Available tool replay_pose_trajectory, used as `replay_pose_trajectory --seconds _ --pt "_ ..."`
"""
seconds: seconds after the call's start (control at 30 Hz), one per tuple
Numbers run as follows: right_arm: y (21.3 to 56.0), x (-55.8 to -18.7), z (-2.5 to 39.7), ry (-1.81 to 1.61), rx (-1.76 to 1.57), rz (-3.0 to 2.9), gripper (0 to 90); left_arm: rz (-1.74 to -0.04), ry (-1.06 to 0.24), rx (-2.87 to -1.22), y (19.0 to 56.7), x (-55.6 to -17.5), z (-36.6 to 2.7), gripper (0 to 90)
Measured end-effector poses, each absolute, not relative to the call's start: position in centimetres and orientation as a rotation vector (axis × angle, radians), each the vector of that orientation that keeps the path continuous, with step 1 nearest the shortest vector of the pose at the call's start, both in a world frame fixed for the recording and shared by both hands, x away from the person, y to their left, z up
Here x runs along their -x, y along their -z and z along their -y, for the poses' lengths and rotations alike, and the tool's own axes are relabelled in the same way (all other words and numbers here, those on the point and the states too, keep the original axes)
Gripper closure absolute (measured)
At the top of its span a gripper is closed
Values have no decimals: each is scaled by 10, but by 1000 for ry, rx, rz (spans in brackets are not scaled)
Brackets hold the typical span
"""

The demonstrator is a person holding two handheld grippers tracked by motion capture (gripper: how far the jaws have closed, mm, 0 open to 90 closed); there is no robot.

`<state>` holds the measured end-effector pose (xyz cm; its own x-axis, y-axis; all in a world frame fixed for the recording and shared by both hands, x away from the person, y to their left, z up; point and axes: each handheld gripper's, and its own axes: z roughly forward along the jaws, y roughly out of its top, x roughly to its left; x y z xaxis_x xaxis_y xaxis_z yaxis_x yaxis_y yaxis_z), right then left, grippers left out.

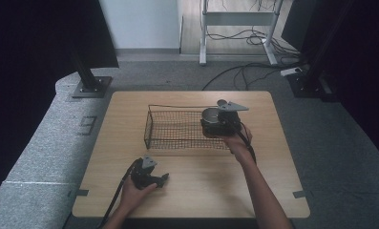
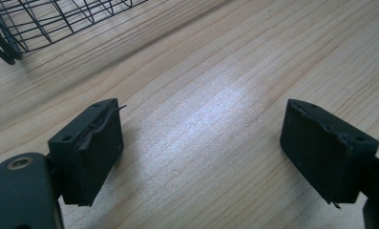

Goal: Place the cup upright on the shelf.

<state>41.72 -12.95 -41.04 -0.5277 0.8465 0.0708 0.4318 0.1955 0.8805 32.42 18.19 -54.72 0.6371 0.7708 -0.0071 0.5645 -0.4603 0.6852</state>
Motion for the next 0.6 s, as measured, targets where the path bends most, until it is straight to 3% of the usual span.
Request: replay_pose_trajectory --seconds 0.6 --pt "417 -443 125 -1246 -1236 -2049 183 -1036 -402 -2193 547 -324 -182 145"
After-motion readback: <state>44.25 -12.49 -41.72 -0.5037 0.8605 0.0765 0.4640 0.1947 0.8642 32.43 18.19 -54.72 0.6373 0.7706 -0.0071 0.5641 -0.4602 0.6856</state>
